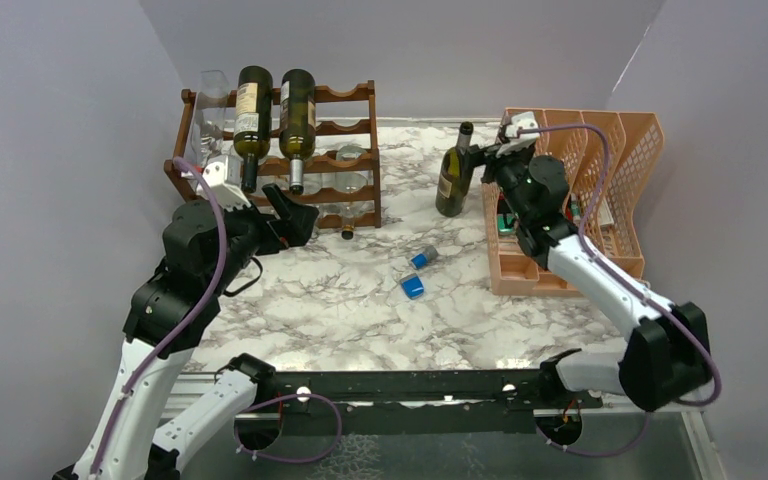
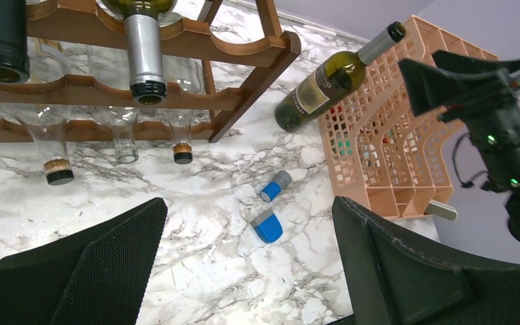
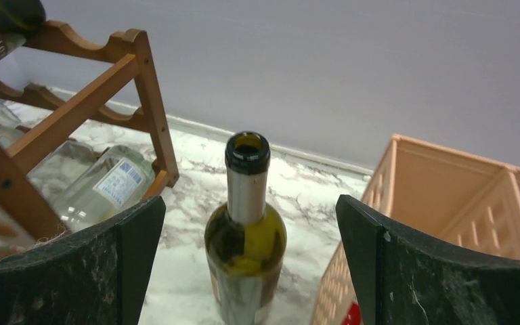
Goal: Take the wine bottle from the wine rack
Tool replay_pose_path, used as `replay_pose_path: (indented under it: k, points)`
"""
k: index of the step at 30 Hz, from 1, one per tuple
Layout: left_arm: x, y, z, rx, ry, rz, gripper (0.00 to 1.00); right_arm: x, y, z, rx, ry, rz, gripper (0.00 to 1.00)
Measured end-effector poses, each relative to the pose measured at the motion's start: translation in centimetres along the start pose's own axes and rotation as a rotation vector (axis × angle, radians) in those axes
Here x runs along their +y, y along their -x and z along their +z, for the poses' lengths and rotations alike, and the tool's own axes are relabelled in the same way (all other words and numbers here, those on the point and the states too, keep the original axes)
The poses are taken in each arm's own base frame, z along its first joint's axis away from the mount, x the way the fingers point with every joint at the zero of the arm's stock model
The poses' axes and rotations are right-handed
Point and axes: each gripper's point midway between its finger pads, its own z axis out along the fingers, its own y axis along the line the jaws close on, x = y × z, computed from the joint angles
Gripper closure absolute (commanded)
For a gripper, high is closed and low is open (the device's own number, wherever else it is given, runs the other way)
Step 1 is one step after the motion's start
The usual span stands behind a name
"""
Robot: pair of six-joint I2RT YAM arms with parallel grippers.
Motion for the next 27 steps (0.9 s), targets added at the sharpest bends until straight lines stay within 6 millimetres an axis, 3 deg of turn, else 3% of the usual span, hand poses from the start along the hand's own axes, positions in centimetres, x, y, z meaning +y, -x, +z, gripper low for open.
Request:
replay_pose_path:
  k: [8,12,16,22,27]
  points:
    - [0.9,0.2,1.3,0.016,0.055,0.065,0.01,1.1,-0.5,-6.9,0.103,0.103,-0.027,0.00]
    - [0.4,2.0,2.6,0.017,0.079,0.125,0.01,2.8,-2.7,-9.5,0.193,0.199,-0.006,0.00]
    - [-0.5,4.3,5.1,0.019,0.099,0.185,0.01,3.2,-5.3,-12.3,0.276,0.177,0.128,0.00]
    - [-1.1,7.4,10.4,0.021,0.168,0.285,0.01,3.3,-5.4,-13.5,0.313,0.145,0.241,0.00]
    - [-0.4,10.0,15.3,0.001,0.252,0.375,0.01,3.7,-3.9,-12.9,0.395,0.151,0.285,0.01]
